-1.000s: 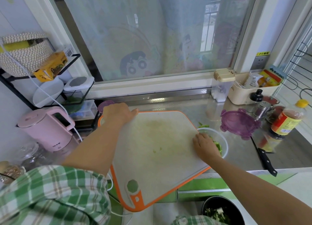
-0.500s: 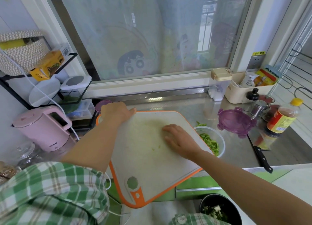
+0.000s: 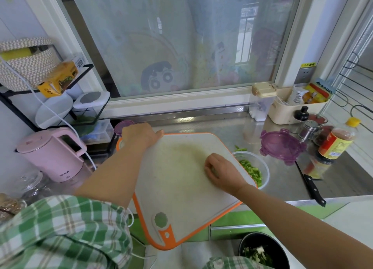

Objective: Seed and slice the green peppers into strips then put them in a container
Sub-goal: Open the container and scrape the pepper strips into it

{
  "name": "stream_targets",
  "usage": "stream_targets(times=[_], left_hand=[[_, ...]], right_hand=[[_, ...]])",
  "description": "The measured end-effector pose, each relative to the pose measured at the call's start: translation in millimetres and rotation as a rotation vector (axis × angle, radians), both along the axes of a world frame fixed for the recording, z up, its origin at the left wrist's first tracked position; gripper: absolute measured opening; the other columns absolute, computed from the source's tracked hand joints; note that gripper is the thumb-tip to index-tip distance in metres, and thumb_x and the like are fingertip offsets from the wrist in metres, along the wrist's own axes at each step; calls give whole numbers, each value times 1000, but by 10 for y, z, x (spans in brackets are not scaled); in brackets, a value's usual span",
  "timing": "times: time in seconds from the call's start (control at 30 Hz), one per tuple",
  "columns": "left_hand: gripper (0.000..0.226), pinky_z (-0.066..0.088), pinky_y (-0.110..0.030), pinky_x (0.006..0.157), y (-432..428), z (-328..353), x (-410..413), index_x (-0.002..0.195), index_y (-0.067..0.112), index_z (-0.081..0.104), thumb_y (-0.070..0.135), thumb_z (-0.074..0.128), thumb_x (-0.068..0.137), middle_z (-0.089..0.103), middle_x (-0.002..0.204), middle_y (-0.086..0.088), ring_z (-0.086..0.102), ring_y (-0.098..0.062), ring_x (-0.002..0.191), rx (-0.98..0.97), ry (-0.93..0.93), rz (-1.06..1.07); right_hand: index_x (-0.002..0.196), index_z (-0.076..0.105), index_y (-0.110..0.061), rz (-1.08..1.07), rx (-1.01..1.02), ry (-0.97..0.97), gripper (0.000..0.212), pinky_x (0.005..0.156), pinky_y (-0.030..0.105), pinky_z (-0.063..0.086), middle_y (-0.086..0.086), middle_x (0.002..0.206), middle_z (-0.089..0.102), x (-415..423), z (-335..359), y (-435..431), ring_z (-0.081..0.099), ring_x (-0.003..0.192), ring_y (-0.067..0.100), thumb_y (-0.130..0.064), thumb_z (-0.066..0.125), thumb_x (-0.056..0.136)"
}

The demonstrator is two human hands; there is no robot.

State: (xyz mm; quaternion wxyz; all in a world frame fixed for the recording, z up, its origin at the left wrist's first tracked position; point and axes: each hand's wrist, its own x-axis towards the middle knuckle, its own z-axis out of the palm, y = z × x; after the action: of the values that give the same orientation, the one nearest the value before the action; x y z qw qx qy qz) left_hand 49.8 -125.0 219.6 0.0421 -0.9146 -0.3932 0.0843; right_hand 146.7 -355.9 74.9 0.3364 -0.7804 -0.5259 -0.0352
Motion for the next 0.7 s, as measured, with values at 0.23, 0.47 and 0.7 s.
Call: stream_targets(times=[0.23,0.47,0.7], left_hand=[[66,36,-39,95,2,3,-1,129,15,57,65,31,96,59,132,-6,52,-30,124,-7,-5,-4],[65,37,-38,94,7,-13,-16,127,14,58,65,32,96,60,129,-6,53,-29,122,-8,-22,-5],[64,37,-37,91,15,-26,-10,127,15,58,65,32,96,60,128,-5,53,-28,121,12,-23,-14]], right_hand=[[89,58,-13,-152,40,70,4,66,23,37,-4,84,54,47,-49,-46,50,75,12,-10,59,86],[87,56,-11,-207,-19,115,5,68,32,40,2,85,53,134,-216,-132,50,75,20,-14,56,90],[108,61,-13,-611,-283,226,28,78,34,44,7,112,57,314,-339,-355,56,104,28,2,49,87]])
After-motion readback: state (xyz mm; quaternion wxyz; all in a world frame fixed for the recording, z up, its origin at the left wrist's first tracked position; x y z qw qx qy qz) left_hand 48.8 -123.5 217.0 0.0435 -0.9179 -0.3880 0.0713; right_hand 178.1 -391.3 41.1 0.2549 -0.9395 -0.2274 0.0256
